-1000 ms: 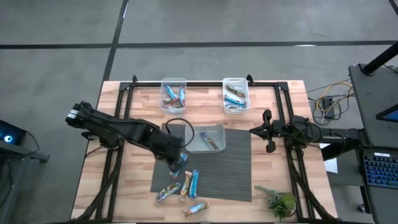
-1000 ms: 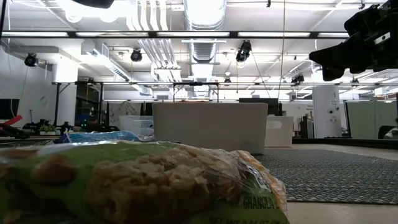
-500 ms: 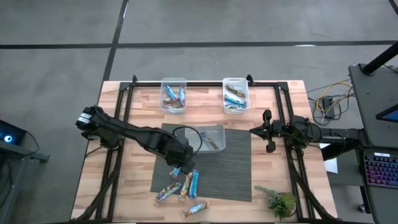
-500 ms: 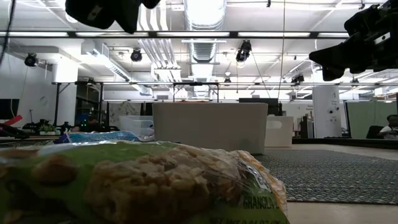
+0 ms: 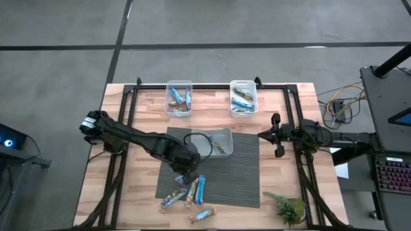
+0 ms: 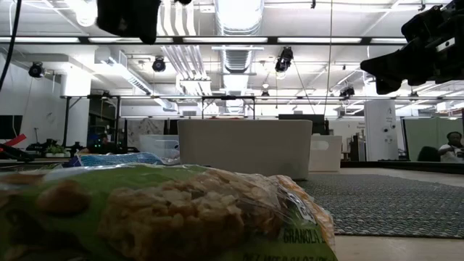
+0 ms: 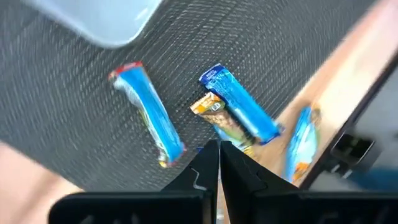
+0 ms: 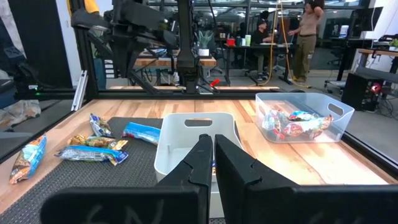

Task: Pick and place Granola Bars by type
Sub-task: Put the red granola bar into the transparent bin

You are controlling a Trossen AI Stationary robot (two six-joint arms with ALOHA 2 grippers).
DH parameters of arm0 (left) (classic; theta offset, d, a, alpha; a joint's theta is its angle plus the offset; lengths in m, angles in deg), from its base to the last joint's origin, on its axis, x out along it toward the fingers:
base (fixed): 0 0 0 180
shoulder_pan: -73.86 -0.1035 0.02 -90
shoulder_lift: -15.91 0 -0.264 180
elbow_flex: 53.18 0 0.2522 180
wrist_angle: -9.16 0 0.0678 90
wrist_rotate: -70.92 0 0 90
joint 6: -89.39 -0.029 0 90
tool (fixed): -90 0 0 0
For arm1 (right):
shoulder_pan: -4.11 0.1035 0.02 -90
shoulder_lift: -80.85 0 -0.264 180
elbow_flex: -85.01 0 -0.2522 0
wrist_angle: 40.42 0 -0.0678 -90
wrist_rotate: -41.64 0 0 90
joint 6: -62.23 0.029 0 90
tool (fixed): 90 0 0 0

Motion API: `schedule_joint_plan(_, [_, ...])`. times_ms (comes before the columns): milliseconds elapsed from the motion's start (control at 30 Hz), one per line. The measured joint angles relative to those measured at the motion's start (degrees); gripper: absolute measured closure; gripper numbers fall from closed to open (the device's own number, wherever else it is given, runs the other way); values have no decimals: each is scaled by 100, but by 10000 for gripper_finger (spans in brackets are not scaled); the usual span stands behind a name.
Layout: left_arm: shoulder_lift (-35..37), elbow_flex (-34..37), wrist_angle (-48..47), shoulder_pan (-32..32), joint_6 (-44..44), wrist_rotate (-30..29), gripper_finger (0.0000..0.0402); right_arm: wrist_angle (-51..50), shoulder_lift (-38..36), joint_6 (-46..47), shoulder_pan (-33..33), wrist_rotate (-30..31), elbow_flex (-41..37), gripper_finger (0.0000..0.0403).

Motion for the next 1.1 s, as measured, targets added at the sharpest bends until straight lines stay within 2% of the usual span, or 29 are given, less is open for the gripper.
schedule_joint_plan(100, [0,0,9,9,-1632,0,401,0,0,1,1,0,0,394])
schedule_joint_plan(333, [2,0,15,70,-6370,0,401,0,1,1,1,-1,0,394])
schedule_joint_plan(467, [2,0,15,106,-8272,-4,401,0,1,-1,1,0,0,394])
schedule_joint_plan(900, [2,0,9,138,-13010,0,401,0,1,1,0,0,-1,394])
schedule_joint_plan(1100, [-14,0,12,138,-14211,4,401,0,1,1,0,0,0,394])
